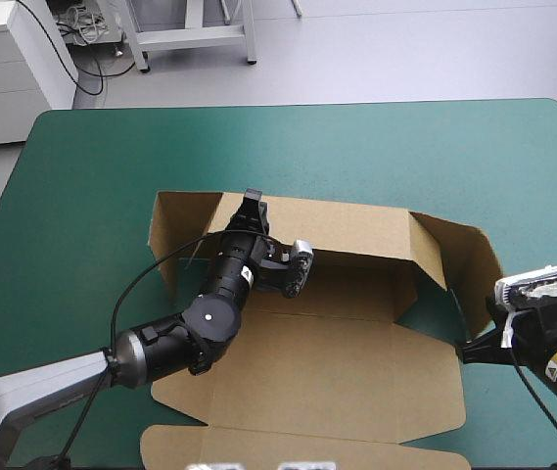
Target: Fold the box
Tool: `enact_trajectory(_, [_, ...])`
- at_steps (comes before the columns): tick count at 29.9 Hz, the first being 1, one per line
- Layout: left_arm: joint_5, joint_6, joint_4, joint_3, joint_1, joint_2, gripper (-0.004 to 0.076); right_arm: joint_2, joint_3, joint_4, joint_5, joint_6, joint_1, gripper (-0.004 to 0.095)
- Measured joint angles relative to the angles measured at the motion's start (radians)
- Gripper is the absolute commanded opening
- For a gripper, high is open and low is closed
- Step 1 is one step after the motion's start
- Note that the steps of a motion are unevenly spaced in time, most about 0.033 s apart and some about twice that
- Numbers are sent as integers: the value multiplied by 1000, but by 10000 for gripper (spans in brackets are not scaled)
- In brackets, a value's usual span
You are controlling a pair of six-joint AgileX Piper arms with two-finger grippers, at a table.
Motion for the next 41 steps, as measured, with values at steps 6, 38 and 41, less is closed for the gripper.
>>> enact_trajectory(6, [43,-79,37,0,0,40,-8,0,0,0,2,0,0,-20])
enact_trajectory(38, [113,-145,63,-4,-7,67,-8,27,0,3,75,54,0,727])
enact_trajectory(41, [118,-145,60,-4,-7,67,-8,51,-20,3,74,85,0,727])
